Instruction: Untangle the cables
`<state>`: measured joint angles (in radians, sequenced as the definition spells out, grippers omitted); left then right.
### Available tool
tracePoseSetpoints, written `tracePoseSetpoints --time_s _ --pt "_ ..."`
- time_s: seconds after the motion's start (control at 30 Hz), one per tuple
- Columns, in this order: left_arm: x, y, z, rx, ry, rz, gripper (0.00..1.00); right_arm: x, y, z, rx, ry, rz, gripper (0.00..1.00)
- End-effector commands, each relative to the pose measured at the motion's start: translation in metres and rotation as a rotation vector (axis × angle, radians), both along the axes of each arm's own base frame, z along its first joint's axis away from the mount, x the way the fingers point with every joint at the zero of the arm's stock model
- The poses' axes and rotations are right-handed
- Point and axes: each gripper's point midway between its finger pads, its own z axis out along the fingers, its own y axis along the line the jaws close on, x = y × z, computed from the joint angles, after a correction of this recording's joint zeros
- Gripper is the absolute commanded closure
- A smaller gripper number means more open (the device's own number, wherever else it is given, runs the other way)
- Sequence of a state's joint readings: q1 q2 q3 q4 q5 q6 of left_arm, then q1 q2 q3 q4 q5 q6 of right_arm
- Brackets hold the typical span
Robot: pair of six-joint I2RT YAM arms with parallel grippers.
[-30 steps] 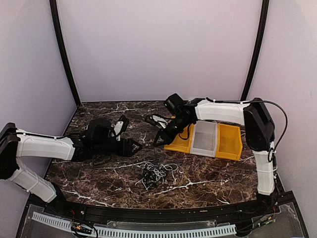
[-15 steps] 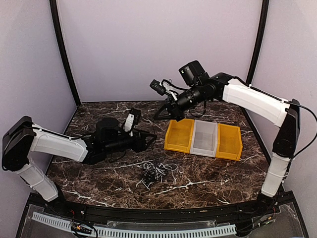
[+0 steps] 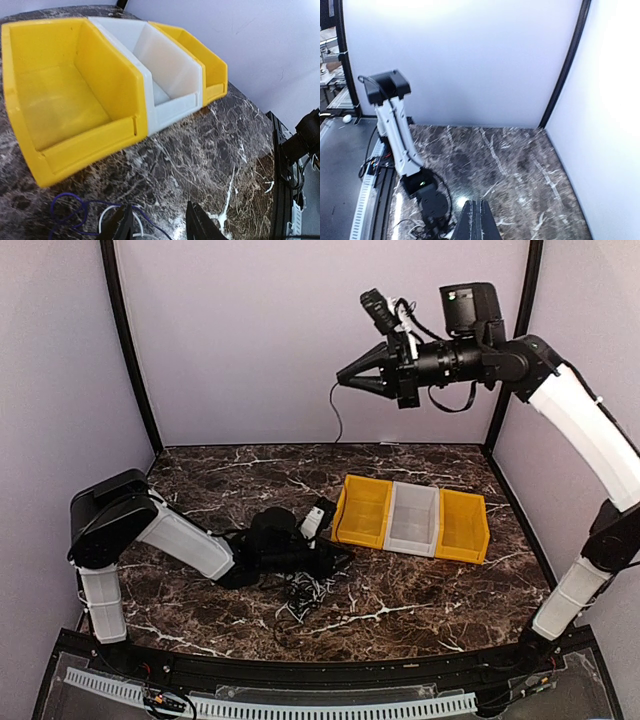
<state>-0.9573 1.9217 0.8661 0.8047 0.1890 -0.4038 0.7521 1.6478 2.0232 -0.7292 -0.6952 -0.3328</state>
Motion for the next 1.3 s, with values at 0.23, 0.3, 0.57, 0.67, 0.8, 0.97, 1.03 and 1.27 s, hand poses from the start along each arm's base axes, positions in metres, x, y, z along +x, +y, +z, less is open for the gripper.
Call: tracePoseSetpoints --time_s 0.23,0.3,0.57,0.67,0.8,0.97,1.03,1.27 --pt "-0.015 0.001 -0.053 0.140 0.123 0.044 0.63 0.000 -0.096 0.176 0.346 -0.367 -0.207 1.00" --pt "-0.012 0.000 -0.056 0.158 0.131 0.052 0.63 0.001 -0.104 0.182 0.358 -0.379 -0.226 1.00" --pt "-0.006 0.003 -0.063 0.169 0.165 0.074 0.63 0.001 -0.143 0.222 0.442 -0.455 -0.328 1.00" --pt "-0.005 0.004 -0.068 0.173 0.183 0.074 0.63 0.002 -0.169 0.245 0.470 -0.544 -0.435 1.00" --pt "-0.001 0.008 -0.071 0.175 0.203 0.084 0.62 0.013 -0.203 0.263 0.460 -0.661 -0.633 1.00" --pt "0.008 0.022 -0.078 0.218 0.221 0.123 0.62 0.032 -0.236 0.272 0.472 -0.698 -0.845 1.00" --pt "0.011 0.030 -0.078 0.222 0.223 0.137 0.62 0.037 -0.243 0.269 0.460 -0.702 -0.883 1.00" --pt "0.018 0.075 -0.087 0.298 0.233 0.225 0.60 0.058 -0.263 0.260 0.436 -0.690 -0.993 1.00"
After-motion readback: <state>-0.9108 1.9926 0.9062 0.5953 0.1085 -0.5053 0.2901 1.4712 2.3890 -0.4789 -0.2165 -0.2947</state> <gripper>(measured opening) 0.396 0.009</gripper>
